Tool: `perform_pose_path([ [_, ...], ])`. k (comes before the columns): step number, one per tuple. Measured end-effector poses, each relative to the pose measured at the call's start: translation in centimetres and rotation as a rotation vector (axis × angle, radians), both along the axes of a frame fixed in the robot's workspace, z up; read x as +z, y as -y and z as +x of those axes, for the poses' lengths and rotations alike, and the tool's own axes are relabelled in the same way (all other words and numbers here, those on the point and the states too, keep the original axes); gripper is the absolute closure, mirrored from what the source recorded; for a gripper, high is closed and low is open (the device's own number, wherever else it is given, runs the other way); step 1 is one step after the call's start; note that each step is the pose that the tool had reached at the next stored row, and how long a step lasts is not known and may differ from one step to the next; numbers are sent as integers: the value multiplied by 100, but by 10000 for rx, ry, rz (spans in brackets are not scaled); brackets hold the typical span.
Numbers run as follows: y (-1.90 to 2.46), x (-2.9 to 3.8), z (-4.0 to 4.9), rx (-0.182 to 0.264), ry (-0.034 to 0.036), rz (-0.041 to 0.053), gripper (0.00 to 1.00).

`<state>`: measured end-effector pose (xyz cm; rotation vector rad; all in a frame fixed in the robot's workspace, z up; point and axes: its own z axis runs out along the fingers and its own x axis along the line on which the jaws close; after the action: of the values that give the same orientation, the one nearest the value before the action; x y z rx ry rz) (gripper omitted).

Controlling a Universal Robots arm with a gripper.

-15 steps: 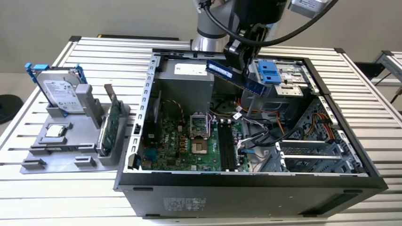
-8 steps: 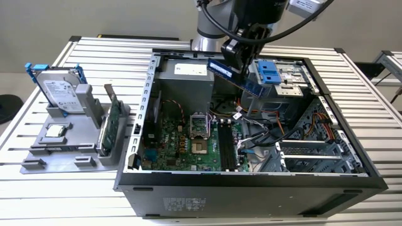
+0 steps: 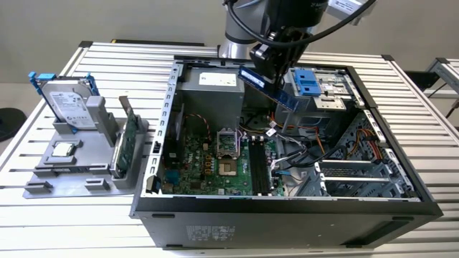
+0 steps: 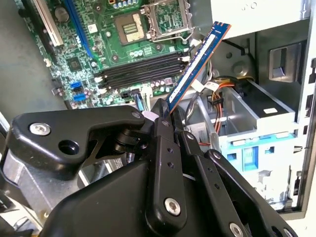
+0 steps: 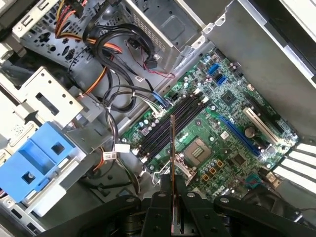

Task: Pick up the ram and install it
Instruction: 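Insert the ram into the slot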

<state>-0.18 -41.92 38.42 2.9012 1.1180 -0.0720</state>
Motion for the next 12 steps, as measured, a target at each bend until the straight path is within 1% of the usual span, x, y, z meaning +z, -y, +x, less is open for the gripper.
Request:
perform_pose_path([
  [12,0,0,0,-1080,0,0,100],
])
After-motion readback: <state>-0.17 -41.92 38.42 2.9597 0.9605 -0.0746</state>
